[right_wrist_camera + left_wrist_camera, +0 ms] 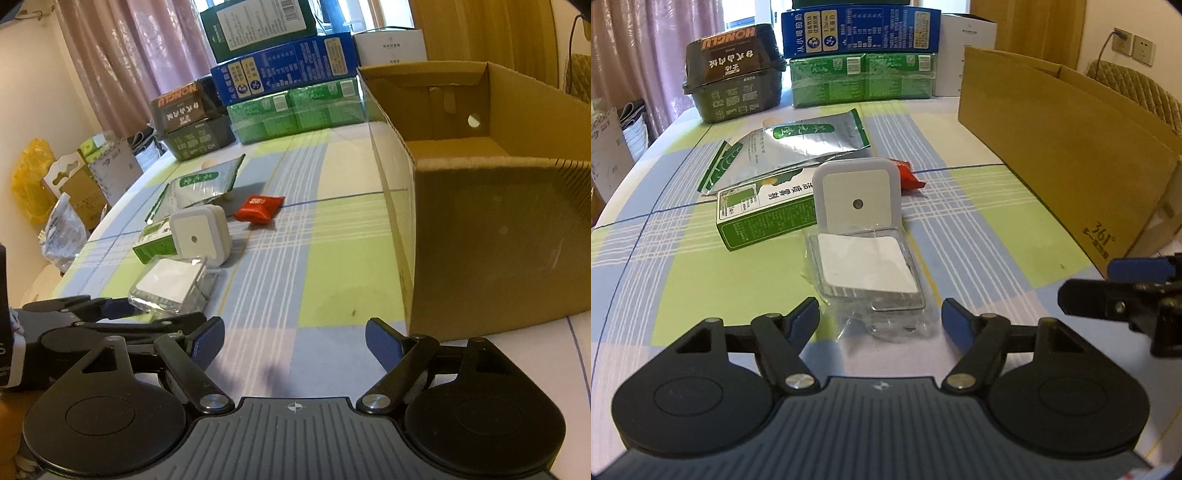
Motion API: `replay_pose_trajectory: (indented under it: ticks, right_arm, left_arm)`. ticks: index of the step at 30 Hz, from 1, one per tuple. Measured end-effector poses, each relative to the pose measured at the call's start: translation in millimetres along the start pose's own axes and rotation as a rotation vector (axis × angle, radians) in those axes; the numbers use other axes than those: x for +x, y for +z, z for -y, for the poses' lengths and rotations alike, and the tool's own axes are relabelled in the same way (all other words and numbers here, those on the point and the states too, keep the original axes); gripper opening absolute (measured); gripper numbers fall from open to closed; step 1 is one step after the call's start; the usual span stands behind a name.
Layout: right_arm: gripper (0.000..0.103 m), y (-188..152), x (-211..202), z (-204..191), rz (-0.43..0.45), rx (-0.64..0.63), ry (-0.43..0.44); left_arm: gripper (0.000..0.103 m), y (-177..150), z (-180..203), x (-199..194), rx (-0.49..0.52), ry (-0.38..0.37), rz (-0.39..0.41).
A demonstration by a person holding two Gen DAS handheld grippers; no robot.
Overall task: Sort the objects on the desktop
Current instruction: 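Move both grippers back toward the clear plastic box and night light, then grasp the clear plastic box with the left gripper while the right gripper grasps the white night light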
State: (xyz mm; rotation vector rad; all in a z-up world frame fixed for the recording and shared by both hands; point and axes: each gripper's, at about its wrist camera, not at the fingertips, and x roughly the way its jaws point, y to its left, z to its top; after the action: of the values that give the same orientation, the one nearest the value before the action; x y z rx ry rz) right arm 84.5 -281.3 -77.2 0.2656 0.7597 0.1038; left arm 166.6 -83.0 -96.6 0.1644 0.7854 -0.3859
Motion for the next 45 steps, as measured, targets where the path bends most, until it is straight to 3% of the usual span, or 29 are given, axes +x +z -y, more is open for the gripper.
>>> replay_pose_trajectory:
  ticks: [5,7,8,9,15,23,29,35,37,39,45]
  right_arm:
    - [0.082,-2,5,1,-0.012,-0.004,-0.004]
    - [0.082,-3,7,-1,-0.018,-0.012,-0.004]
    - [0.082,-3,7,-2,-0.02,-0.016,-0.004]
    - [0.082,-4,8,-4,-0.022,-0.023,-0.004]
    - [0.082,-2,15,-21,-0.025,-0.062,0.019]
    - [0.082,11,44,-54,-0.009,-0.15,0.042]
    - [0.082,32,73,-75,0.01,-0.198,0.054]
    - [0.082,46,98,-84,0.01,-0.225,0.038]
    - [0.082,49,105,-85,0.008,-0.219,0.03]
    - [0.082,51,111,-86,0.007,-0.215,0.026]
    - [0.082,56,131,-99,0.003,-0.218,0.007]
  left_arm:
    - [0.056,0,-2,5,-0.017,0.011,0.007]
    - [0.044,1,-4,5,-0.02,0.009,0.007]
    - [0.032,0,-6,4,-0.022,0.003,0.006]
    - [0.03,0,-8,1,-0.02,0.008,0.006]
    - [0.028,-8,-36,-12,-0.014,0.052,-0.002]
    - [0.028,-14,-82,-16,-0.095,0.112,0.014]
    - [0.048,-20,-91,-17,-0.104,0.135,0.045]
    - [0.048,-20,-94,-16,-0.088,0.146,0.081]
    - [0.045,-20,-95,-13,-0.089,0.139,0.079]
    - [0.032,-20,-96,-11,-0.097,0.122,0.078]
    - [0.028,-22,-96,-11,-0.108,0.113,0.089]
